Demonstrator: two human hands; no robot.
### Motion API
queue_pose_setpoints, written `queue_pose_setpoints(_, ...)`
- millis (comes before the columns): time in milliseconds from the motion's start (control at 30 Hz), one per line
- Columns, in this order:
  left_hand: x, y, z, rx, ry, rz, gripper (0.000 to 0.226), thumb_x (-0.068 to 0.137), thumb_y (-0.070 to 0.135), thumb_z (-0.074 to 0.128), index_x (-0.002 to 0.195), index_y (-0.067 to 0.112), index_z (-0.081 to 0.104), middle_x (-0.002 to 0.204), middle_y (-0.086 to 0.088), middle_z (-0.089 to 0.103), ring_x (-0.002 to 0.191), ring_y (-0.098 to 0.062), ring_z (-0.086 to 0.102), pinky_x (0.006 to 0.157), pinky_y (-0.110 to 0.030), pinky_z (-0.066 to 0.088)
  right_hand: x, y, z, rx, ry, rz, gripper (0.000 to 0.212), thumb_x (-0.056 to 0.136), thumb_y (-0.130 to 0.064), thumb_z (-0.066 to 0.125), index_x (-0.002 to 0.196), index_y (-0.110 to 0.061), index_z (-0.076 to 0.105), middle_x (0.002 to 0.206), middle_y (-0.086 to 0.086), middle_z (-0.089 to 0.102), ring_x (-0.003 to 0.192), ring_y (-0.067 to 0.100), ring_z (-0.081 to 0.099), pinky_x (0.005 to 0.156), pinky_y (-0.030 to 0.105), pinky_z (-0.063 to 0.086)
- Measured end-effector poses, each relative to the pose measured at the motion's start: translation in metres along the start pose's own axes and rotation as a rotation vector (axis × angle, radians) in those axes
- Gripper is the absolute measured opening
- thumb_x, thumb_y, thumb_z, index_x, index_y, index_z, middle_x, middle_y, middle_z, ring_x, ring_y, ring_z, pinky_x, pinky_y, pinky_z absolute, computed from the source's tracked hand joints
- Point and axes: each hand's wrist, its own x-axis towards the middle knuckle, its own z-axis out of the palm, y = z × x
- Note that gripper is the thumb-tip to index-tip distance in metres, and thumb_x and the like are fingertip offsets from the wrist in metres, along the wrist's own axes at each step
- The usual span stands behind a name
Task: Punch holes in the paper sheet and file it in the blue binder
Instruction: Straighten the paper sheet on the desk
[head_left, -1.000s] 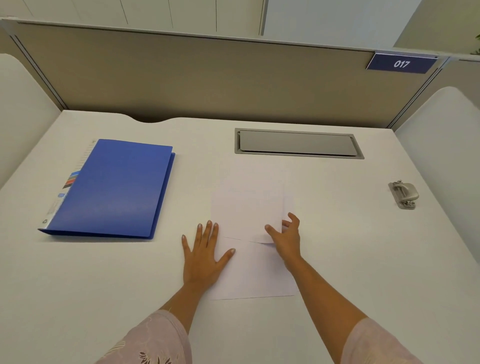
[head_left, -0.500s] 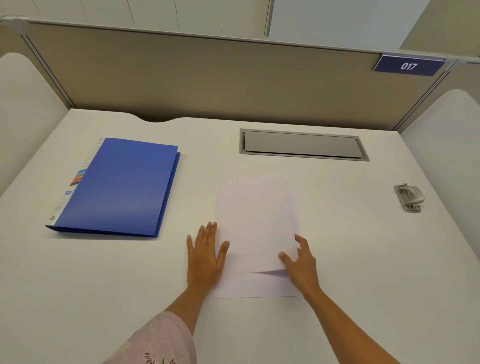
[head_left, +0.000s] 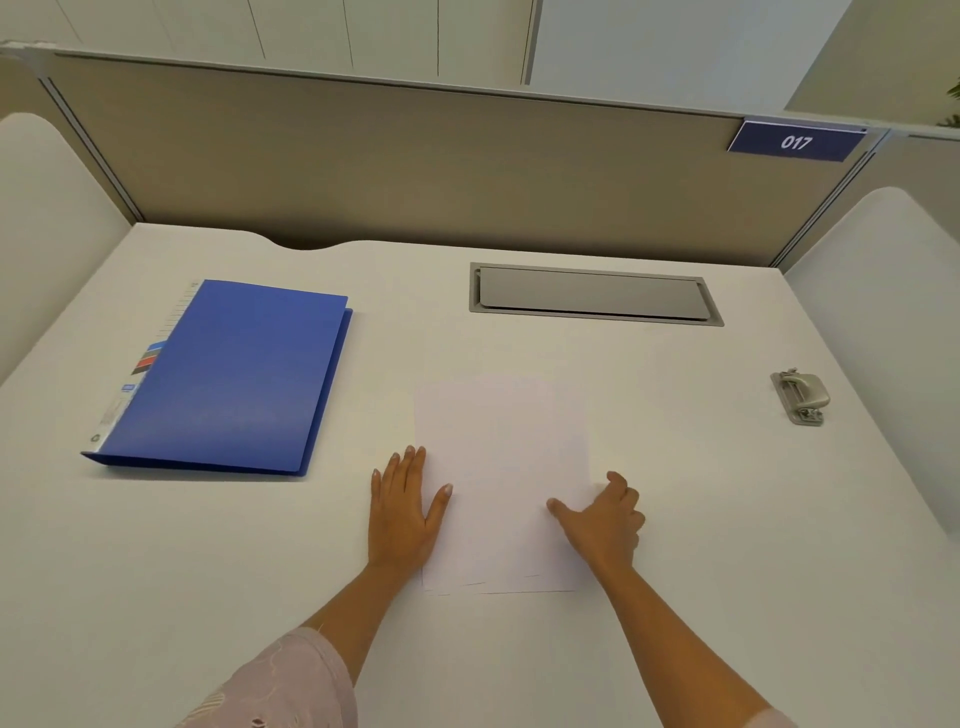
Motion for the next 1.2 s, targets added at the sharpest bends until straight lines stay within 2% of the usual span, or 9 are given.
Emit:
queue_pose_setpoints(133, 0.003, 0.02, -0.001, 0.014, -0.032, -0.11, 0.082, 0.092, 0.059, 0.04, 0.152, 0.012, 0.011, 0.159, -0.007, 0.018, 0.147, -0.027, 0.015, 0.12, -0.037, 0.012, 0.006, -0.015, 0.005, -0.118, -0.055, 0.009, 0.108, 0.065, -0.053, 0.077, 0.145, -0.012, 0.017, 0.139, 0.008, 0.032, 0.123, 0.035, 0.036, 0.09, 0.044, 0.044)
queue_pose_setpoints(367, 0.004, 0.03, 0.001, 0.114, -0.097, -0.138, 0.089, 0.09, 0.063, 0.037, 0.153, 0.013, 0.001, 0.161, -0.006, 0.007, 0.148, -0.028, 0.004, 0.12, -0.037, 0.009, 0.009, -0.032, 0.011, 0.022, -0.1, 0.064, 0.098, 0.069, -0.037, 0.08, 0.142, -0.009, 0.021, 0.141, 0.01, 0.03, 0.125, 0.038, 0.038, 0.093, 0.047, 0.043)
queue_pose_setpoints(567, 0.002, 0.027, 0.001, 0.109, -0.1, -0.129, 0.089, 0.087, 0.065, 0.034, 0.153, 0.013, 0.005, 0.161, -0.005, 0.008, 0.149, -0.027, 0.005, 0.12, -0.036, 0.009, 0.028, -0.019, -0.001, 0.473, -0.223, 0.151, 0.072, 0.07, -0.02, 0.081, 0.13, -0.007, 0.043, 0.127, 0.011, 0.055, 0.106, 0.028, 0.058, 0.09, 0.038, 0.05)
queue_pose_setpoints(667, 0.002, 0.028, 0.0, 0.103, -0.113, -0.138, 0.089, 0.088, 0.065, 0.034, 0.153, 0.013, 0.005, 0.161, -0.005, 0.008, 0.148, -0.026, 0.005, 0.12, -0.036, 0.009, 0.027, -0.016, 0.002, 0.435, -0.365, 0.085, 0.058, 0.071, -0.021, 0.076, 0.123, -0.009, 0.054, 0.118, 0.01, 0.064, 0.101, 0.03, 0.063, 0.091, 0.044, 0.053)
queue_pose_setpoints(733, 0.003, 0.027, -0.002, 0.086, -0.136, -0.143, 0.09, 0.088, 0.066, 0.036, 0.153, 0.013, 0.003, 0.161, -0.005, 0.007, 0.149, -0.026, 0.004, 0.12, -0.037, 0.008, 0.023, -0.016, 0.003, 0.402, -0.352, 0.027, 0.052, 0.078, -0.02, 0.07, 0.126, -0.01, 0.053, 0.12, 0.009, 0.062, 0.106, 0.031, 0.06, 0.093, 0.043, 0.051)
queue_pose_setpoints(900, 0.013, 0.025, -0.016, -0.179, -0.249, -0.203, 0.093, 0.088, 0.064, 0.044, 0.153, 0.019, -0.005, 0.161, -0.002, 0.0, 0.148, -0.025, -0.004, 0.119, -0.041, 0.003, 0.018, -0.015, -0.007, 0.413, -0.309, -0.094, 0.046, 0.086, -0.022, 0.064, 0.129, -0.013, 0.052, 0.123, 0.008, 0.061, 0.108, 0.03, 0.059, 0.094, 0.044, 0.049)
queue_pose_setpoints(1033, 0.029, 0.033, -0.042, -0.446, -0.268, -0.357, 0.095, 0.086, 0.06, 0.052, 0.153, 0.02, -0.001, 0.161, -0.005, 0.005, 0.148, -0.024, -0.002, 0.118, -0.046, 0.009, 0.02, -0.019, -0.023, 0.485, -0.301, -0.142, 0.042, 0.086, -0.021, 0.065, 0.127, -0.014, 0.057, 0.119, 0.006, 0.065, 0.106, 0.03, 0.062, 0.095, 0.047, 0.05)
queue_pose_setpoints(1133, 0.044, 0.047, -0.071, -0.776, -0.271, -0.476, 0.094, 0.085, 0.059, 0.055, 0.154, 0.018, 0.005, 0.16, -0.005, 0.015, 0.146, -0.028, 0.015, 0.116, -0.048, 0.018, 0.018, -0.027, -0.041, 0.585, -0.328, -0.17, 0.039, 0.086, -0.022, 0.067, 0.123, -0.012, 0.058, 0.115, 0.004, 0.065, 0.101, 0.027, 0.063, 0.09, 0.044, 0.052)
queue_pose_setpoints(1200, 0.054, 0.052, -0.088, -0.971, -0.279, -0.551, 0.099, 0.075, 0.068, 0.059, 0.152, 0.02, 0.018, 0.156, -0.006, 0.026, 0.141, -0.031, 0.028, 0.114, -0.05, 0.024, 0.014, -0.034, -0.054, 0.652, -0.377, -0.204, 0.038, 0.085, -0.024, 0.069, 0.119, -0.013, 0.059, 0.113, 0.002, 0.067, 0.098, 0.023, 0.066, 0.085, 0.04, 0.054)
